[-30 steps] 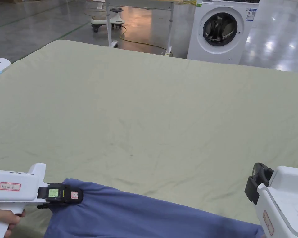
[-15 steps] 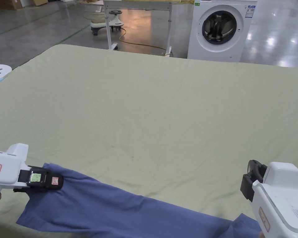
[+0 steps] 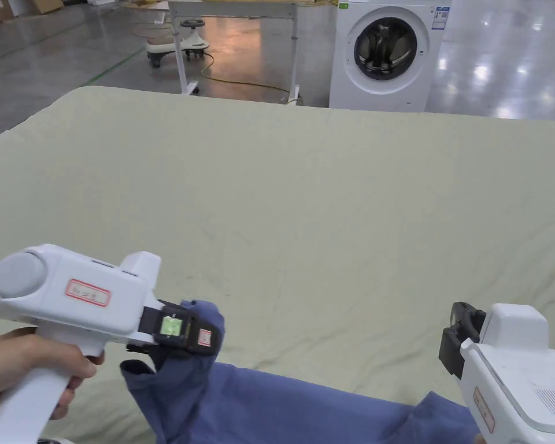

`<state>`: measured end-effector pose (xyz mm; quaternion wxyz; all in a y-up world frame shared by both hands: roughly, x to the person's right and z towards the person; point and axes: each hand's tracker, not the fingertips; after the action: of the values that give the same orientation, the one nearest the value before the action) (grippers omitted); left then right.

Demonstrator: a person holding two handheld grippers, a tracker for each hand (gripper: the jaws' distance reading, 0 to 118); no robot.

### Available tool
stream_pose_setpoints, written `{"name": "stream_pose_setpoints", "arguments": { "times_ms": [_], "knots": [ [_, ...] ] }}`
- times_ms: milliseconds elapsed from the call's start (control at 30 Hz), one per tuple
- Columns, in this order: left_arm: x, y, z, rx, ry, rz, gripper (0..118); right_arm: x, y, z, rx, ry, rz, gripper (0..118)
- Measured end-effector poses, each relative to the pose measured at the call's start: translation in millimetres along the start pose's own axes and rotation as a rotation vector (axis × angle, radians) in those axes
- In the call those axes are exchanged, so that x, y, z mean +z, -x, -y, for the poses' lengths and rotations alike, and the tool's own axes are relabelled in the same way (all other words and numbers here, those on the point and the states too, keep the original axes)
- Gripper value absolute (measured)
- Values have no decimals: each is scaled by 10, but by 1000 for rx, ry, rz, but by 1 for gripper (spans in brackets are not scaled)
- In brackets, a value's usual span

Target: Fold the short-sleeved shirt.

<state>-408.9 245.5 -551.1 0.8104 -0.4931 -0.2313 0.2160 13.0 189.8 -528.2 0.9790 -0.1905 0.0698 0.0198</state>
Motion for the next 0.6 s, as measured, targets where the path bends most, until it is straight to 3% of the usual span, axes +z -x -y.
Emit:
{"name": "stream_pose_setpoints", "arguments": {
  "times_ms": [333,600],
  "knots": [
    [-812,-763,146,-115,77,-39,7,81,-158,46,-14,19,43,0],
    [-1588,-701,325,-72,180,-78,7,109,-217,101,-27,36,52,0]
  ]
}}
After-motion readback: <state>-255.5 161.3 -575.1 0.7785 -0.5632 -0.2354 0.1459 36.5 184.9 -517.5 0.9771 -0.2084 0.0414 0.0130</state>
